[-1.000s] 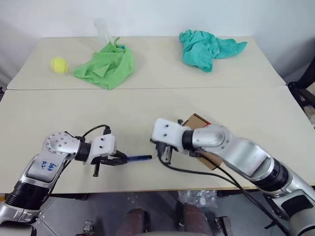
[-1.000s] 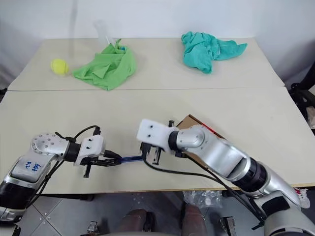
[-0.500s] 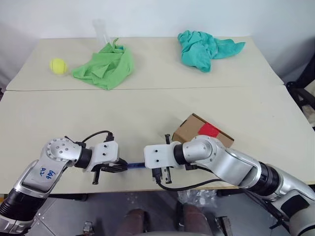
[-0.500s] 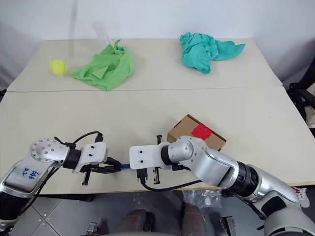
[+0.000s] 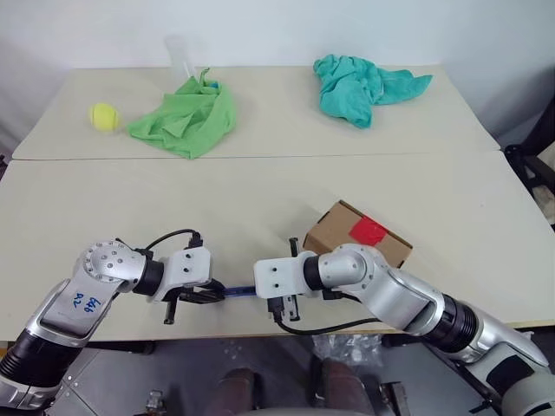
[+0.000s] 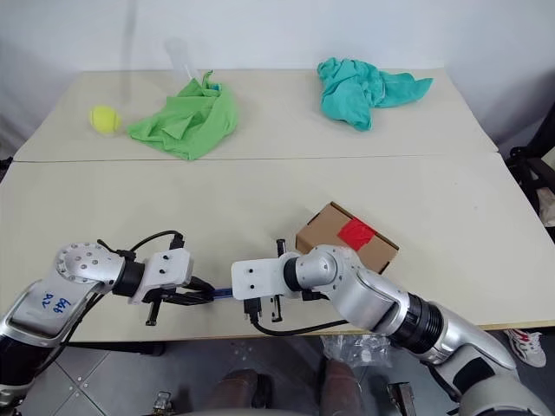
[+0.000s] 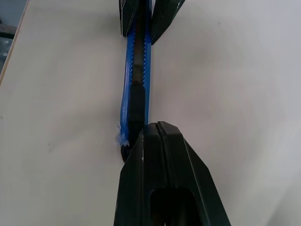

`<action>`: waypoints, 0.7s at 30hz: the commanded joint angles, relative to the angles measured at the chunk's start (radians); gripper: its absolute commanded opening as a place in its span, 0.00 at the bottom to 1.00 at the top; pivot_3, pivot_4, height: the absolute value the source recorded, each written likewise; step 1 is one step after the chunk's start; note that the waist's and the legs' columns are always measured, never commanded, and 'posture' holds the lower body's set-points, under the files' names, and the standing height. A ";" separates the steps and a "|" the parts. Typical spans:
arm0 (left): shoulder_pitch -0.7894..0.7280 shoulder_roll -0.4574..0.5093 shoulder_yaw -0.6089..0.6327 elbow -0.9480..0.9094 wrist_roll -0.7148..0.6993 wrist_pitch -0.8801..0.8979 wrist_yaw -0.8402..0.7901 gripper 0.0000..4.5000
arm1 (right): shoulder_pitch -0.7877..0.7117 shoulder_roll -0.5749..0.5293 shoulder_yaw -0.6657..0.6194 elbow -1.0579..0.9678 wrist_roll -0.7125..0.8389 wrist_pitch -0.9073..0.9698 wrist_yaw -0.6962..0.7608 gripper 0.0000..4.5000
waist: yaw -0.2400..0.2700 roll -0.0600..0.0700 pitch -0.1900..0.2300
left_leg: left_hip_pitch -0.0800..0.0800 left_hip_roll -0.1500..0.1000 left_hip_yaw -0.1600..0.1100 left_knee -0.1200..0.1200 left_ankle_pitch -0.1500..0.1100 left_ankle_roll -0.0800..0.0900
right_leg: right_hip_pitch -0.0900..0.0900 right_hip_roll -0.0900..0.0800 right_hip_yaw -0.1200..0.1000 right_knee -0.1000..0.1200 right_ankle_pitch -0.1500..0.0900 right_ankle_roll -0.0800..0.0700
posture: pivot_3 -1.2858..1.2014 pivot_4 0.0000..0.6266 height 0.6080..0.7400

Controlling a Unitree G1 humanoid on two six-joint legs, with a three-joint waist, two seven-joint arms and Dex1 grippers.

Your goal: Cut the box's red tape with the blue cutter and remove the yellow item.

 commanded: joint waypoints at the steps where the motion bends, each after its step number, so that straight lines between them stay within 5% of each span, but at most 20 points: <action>1: -0.001 0.019 -0.021 0.021 0.018 0.016 -0.002 0.12 | 0.024 0.013 0.009 0.012 -0.021 -0.015 0.035 0.01 | 0.000 0.000 0.000 | 0.000 0.000 0.000 0.000 0.000 0.000 | 0.000 0.000 0.000 0.000 0.000 0.000 | 0.52 0.24 1.00; 11: -0.019 0.013 -0.036 0.038 0.024 0.013 -0.006 0.12 | 0.023 0.025 -0.104 -0.058 0.015 0.016 0.087 0.01 | 0.001 0.000 0.000 | 0.000 0.000 0.000 0.000 0.000 0.000 | 0.000 0.000 0.000 0.000 0.000 0.000 | 0.52 0.24 1.00; 21: -0.036 0.007 -0.046 0.047 0.022 0.016 -0.001 0.12 | 0.061 0.002 -0.085 -0.054 -0.009 -0.002 0.133 0.01 | 0.003 0.000 0.000 | 0.000 0.000 0.000 0.001 0.000 0.000 | 0.000 0.000 0.000 0.001 0.000 0.000 | 0.52 0.24 1.00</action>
